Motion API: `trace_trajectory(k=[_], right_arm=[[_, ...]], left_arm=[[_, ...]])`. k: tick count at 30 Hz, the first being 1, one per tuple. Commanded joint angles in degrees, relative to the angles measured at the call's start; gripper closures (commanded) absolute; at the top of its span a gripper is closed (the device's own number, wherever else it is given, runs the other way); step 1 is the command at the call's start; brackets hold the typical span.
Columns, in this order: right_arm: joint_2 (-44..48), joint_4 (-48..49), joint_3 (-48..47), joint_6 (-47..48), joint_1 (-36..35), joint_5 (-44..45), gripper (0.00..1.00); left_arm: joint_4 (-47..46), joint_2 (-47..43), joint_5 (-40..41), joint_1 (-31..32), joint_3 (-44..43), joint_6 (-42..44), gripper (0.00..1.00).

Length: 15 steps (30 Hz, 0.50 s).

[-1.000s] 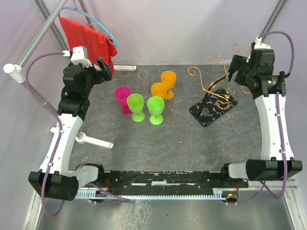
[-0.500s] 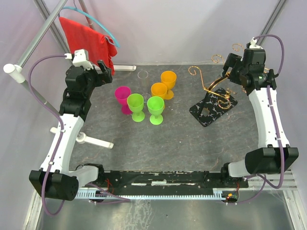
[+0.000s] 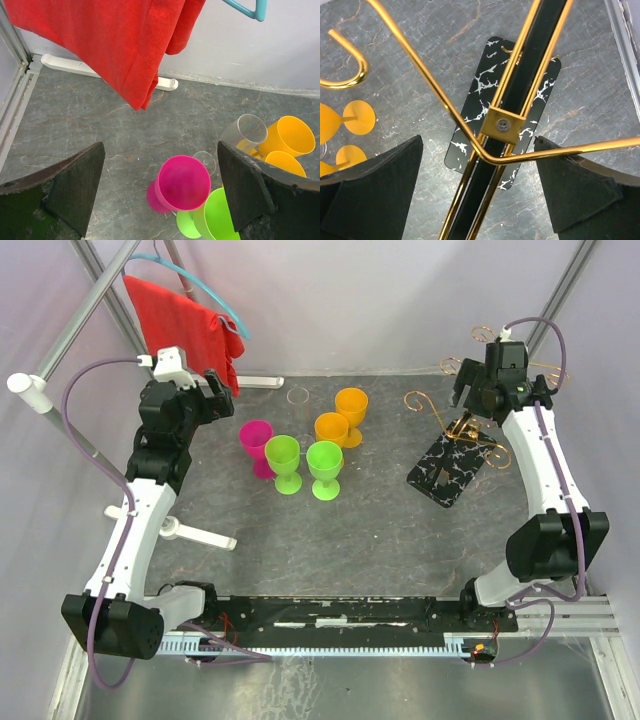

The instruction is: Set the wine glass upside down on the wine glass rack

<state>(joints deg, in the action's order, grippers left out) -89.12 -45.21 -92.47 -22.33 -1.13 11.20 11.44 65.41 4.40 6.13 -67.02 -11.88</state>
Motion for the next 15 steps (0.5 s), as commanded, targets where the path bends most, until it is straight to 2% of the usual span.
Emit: trace_trajectory(k=[1, 8, 15], right_arm=[[1.9, 2.9, -4.0, 2.3, -1.6, 2.4, 0.0], [1.9, 0.0, -3.6, 3.0, -2.3, -0.3, 0.0], [6.7, -2.6, 2.6, 4.3, -3.6, -2.5, 0.0]], left_arm=[[-3.4, -1.6, 0.3, 0.0, 0.1, 2.2, 0.01], [-3.0, -2.3, 0.3, 0.0, 0.5, 2.2, 0.01], [-2.2, -3.6, 0.4, 0.0, 0.6, 2.1, 0.01]])
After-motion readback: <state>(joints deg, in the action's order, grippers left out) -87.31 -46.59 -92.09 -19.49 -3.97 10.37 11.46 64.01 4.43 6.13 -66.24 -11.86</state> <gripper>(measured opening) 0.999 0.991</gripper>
